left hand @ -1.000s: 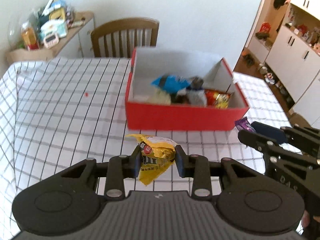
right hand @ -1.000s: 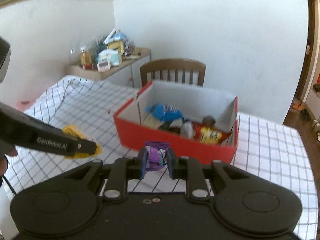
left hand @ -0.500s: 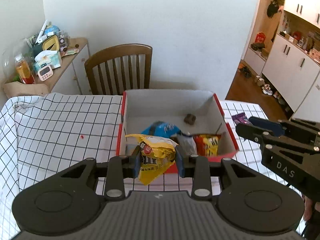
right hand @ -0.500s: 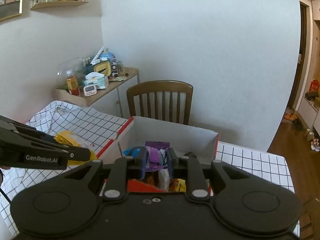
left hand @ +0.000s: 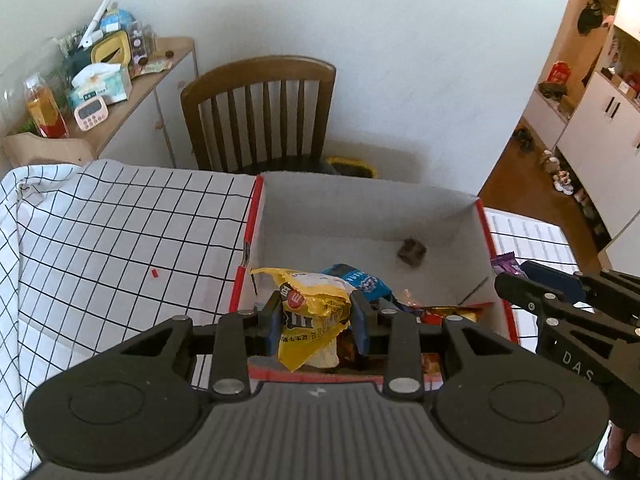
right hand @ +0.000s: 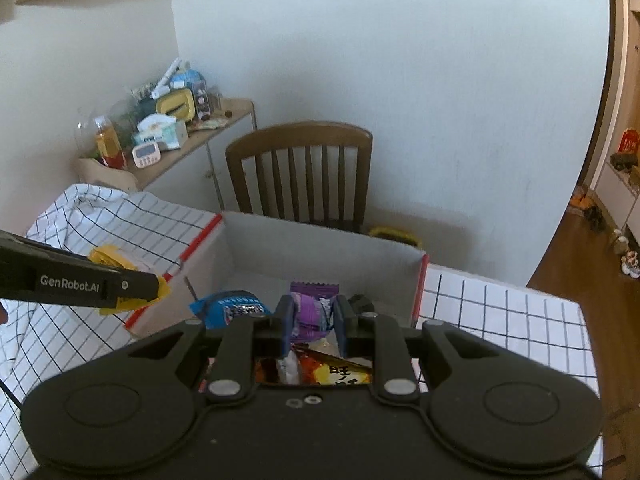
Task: Organize snacks
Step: 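Carry the yellow packet and purple candy over the red box, then lower both snacks into the box and open both tools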
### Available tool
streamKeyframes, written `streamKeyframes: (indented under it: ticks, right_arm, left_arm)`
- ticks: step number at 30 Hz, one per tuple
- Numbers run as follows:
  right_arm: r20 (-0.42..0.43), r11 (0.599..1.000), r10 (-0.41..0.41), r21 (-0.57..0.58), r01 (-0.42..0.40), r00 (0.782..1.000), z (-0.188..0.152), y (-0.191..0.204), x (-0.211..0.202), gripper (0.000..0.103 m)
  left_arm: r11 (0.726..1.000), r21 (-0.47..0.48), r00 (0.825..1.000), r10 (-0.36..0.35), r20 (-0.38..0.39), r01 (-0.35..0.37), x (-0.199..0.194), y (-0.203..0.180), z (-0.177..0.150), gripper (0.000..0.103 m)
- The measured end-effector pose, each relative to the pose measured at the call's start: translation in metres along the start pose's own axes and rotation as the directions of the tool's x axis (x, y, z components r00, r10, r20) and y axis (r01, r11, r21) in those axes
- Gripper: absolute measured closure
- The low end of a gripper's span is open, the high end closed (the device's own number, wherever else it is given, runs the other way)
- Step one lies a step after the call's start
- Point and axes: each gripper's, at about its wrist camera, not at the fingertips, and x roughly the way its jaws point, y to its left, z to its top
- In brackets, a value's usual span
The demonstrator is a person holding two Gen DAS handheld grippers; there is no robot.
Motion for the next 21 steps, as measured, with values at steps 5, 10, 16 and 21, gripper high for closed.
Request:
streamKeyframes:
  ticks: [5, 10, 16, 21]
  right_arm:
    - [-0.042, 1.0, 0.009, 0.006, -0.009, 0.999, -0.004, -0.007, 0.028, 0.083]
    - [-0.084, 1.0, 0.017, 0.016, -0.016, 0.996, -0.012, -0.013, 0.052, 0.083]
    - [-0.119, 0.999, 0.027, 0.037, -0.023, 0.993, -0.019, -0.02, 0.074, 0.083]
    - [-0.146, 0.999, 0.035, 0.044, -0.029, 0.989, -0.027, -0.021, 0.087, 0.083]
  left_arm:
    - [1.0, -0.005, 0.999, 0.022, -0.034, -0.022, 0.03, -0.003, 0.003, 0.069]
    - [0.999, -0.001, 0.997, 0.036, -0.07, -0.036, 0.057, -0.006, 0.004, 0.069]
    - [0.999, -0.009, 0.994, 0.05, -0.092, -0.051, 0.078, -0.006, 0.006, 0.069]
    - [0.999, 0.002, 0.992, 0.052, -0.115, -0.053, 0.091, -0.009, 0.004, 0.069]
